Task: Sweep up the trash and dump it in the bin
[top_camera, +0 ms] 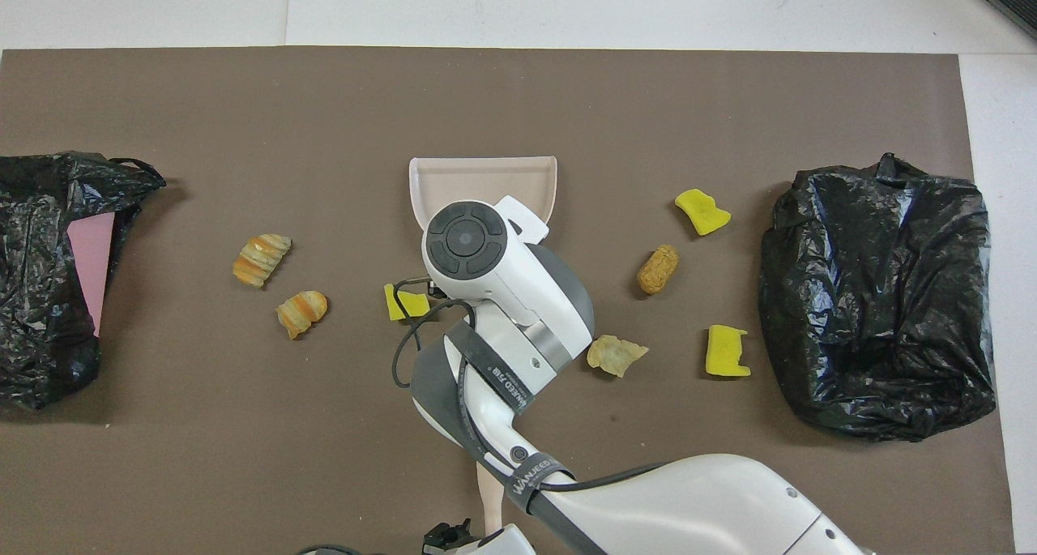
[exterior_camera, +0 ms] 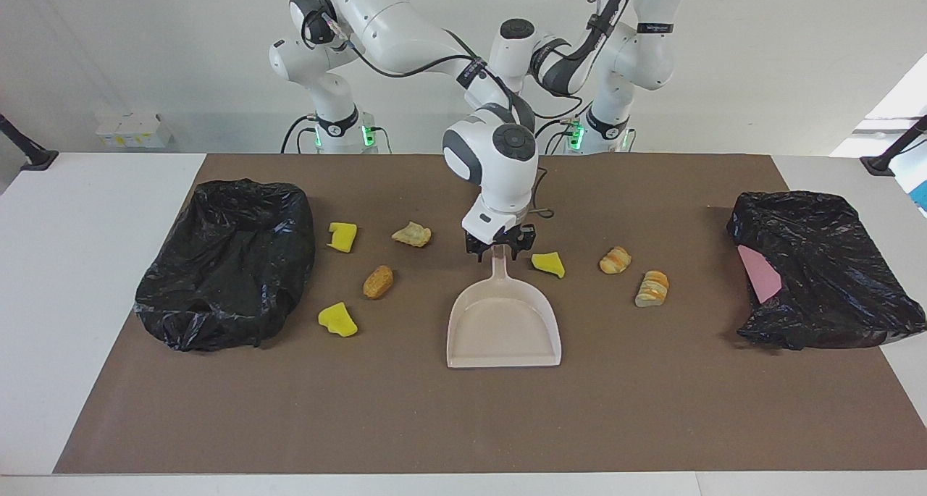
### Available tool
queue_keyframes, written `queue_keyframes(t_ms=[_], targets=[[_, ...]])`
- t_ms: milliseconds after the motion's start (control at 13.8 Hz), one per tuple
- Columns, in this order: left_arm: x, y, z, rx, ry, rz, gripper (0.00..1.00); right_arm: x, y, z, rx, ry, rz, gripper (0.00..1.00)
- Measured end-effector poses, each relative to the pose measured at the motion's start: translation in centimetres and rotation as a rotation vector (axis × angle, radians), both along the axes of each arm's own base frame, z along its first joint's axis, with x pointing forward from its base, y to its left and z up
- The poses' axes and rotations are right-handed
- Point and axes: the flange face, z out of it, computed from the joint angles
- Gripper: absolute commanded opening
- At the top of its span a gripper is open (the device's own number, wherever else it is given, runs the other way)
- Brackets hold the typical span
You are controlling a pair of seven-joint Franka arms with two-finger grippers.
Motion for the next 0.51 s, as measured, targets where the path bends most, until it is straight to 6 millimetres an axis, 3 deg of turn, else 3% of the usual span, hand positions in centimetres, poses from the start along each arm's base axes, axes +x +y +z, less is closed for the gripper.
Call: queue_keyframes(t_ms=[72,217,290,507], targets=[[-0.01,0.01,-0.04,0.002,0.001,0.002,0.45,0.00,-0.01,0.04,0.000,-0.001,0.000,0.25],[-0.01,0.02,-0.14,0.005,0.003,0.004,0.00,0.01,0.00,0.05,0.001,-0.001,0.000,0.10],[0.00,0.04,-0.18,0.006,0.005,0.006,0.00,0.00,0.00,0.04,0.000,-0.001,0.000,0.00],[0.50,0.35,-0.34,0.012,0.010,0.022,0.00,0.02,-0.03,0.09,0.000,-0.002,0.002,0.00]])
